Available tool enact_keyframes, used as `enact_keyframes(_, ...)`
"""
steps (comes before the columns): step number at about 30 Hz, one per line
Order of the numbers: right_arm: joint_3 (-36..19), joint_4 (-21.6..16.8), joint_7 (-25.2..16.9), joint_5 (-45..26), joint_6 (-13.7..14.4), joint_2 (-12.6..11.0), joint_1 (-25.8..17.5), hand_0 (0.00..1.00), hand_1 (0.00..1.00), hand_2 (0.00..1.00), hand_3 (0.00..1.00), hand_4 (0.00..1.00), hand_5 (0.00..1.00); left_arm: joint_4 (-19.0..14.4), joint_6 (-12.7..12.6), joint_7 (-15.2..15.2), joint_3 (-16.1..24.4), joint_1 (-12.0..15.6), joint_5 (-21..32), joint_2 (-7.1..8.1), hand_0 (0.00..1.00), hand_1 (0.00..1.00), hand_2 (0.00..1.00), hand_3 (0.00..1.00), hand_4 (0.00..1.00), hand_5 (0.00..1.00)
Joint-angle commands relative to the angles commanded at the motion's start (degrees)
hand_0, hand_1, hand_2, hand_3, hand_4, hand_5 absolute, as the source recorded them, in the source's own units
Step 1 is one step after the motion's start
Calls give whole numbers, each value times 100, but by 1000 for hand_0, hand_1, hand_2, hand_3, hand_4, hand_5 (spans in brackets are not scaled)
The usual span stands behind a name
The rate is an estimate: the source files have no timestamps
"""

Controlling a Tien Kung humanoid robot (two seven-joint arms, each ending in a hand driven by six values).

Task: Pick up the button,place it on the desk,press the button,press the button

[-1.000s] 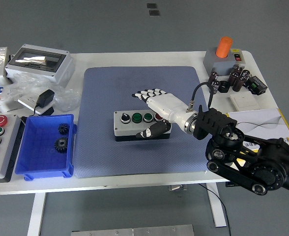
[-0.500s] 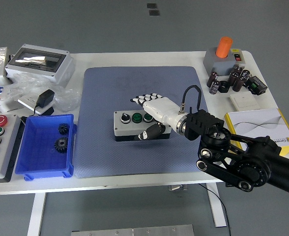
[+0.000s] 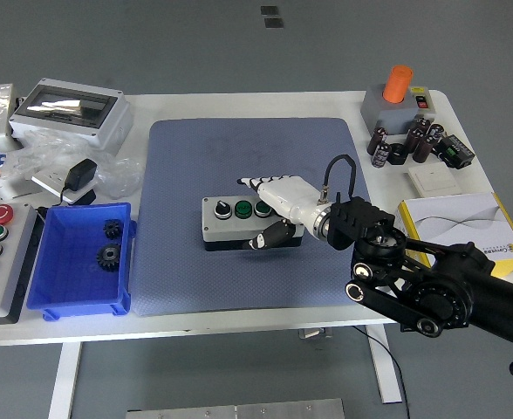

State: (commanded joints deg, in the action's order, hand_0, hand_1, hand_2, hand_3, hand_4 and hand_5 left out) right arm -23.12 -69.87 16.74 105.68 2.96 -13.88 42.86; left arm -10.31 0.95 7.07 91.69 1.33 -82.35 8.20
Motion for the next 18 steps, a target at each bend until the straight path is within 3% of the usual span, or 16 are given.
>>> enact_keyframes(5,-33,112,-14,-1,19,13,5,803,854,893,998,988,417,0,-2,2,-3,1,5,2,735,740,686,815,688,172)
enact_keyframes(6,-39,129,-13,8,4,17,5,721,805,826,998,955,366,0,-3,2,-6,1,7,1,735,739,686,815,688,172)
enact_keyframes(11,-37,182,4,31,-62,32,4,721,805,826,998,955,366,0,-3,-2,-10,-5,7,-1,735,739,686,815,688,172)
enact_keyframes(12,-34,191,8,32,-69,34,4,582,712,736,935,875,254,0,-3,-2,-9,-5,6,-1,735,739,684,816,688,173)
enact_keyframes(17,-23,225,30,18,-97,39,1,582,712,736,935,875,254,0,-3,-1,-7,-5,2,-2,735,739,684,816,688,173)
enact_keyframes(18,-22,234,35,12,-92,40,-1,481,657,678,844,839,222,0,-3,-1,-7,-4,3,-2,735,739,684,815,688,172)
